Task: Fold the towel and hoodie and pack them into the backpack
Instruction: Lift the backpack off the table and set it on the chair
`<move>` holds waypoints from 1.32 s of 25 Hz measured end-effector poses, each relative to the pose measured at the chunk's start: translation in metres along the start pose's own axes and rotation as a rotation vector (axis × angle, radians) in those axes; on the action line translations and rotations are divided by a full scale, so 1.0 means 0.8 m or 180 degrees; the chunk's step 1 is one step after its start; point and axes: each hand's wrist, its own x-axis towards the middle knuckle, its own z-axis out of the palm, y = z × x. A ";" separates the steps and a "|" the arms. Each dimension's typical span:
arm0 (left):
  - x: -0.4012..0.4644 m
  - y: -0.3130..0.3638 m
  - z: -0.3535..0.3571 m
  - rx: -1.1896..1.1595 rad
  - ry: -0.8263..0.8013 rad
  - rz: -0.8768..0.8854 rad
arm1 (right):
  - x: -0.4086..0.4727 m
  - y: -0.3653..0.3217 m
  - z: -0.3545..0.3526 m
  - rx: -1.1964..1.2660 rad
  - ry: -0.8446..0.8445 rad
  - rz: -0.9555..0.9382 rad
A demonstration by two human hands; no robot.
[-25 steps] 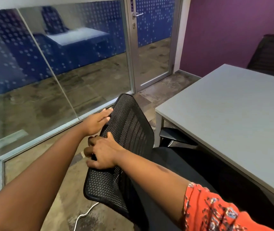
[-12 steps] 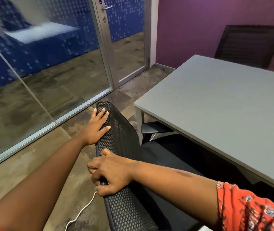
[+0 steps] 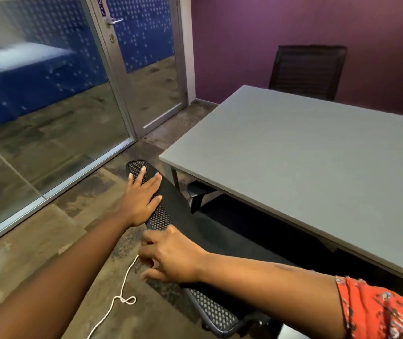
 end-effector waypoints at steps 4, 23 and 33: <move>0.013 0.044 0.002 0.0252 -0.0048 0.0435 | -0.043 0.013 -0.001 0.0306 0.0593 0.1487; 0.003 0.126 -0.003 0.0205 -0.0667 0.1266 | -0.127 0.026 -0.036 0.0654 -0.0711 0.2812; 0.002 0.157 -0.013 0.0283 -0.0988 0.2257 | -0.159 0.032 -0.052 0.0414 -0.0630 0.3017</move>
